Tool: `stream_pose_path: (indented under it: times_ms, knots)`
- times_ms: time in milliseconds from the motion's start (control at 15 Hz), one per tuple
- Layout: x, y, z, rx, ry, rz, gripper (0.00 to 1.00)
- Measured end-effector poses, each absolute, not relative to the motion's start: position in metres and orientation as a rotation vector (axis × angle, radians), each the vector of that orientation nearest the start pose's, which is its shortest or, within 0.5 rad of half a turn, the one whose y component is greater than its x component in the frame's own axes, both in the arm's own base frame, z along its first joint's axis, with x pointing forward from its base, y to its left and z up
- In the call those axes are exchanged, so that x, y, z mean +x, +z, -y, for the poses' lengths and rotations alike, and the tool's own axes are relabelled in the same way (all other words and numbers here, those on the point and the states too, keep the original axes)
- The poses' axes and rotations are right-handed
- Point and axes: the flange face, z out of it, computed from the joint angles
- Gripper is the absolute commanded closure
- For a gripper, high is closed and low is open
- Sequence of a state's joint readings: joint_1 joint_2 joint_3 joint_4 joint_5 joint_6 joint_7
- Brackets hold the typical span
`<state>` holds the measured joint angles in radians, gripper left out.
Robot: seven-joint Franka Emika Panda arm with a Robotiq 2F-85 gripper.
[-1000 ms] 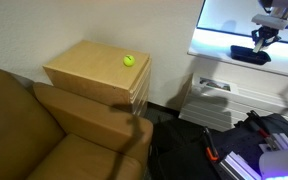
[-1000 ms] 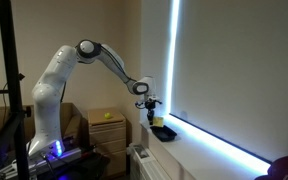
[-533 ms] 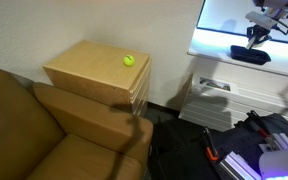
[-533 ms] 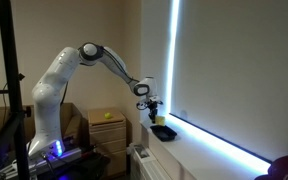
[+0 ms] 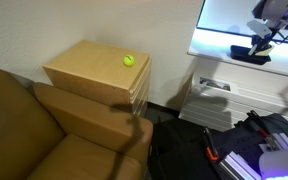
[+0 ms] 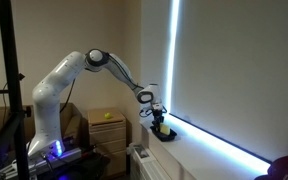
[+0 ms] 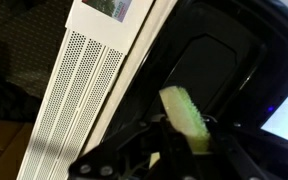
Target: Move the left yellow object from the headboard and put it in the black bowl
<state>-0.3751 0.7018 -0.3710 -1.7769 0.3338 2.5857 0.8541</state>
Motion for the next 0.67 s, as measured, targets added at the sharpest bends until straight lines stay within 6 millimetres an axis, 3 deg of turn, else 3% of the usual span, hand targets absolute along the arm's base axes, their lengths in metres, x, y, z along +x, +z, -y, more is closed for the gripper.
stream_pose_path:
  times_ms: [200, 467, 533, 667]
  knots:
    - [0.516, 0.191, 0.453, -1.898, -0.306, -2.506, 0.97]
    - [0.536, 0.195, 0.457, -1.827, -0.357, -2.536, 0.97]
    - [0.541, 0.195, 0.456, -1.819, -0.364, -2.536, 0.61]
    - [0.548, 0.194, 0.453, -1.812, -0.366, -2.53, 0.55]
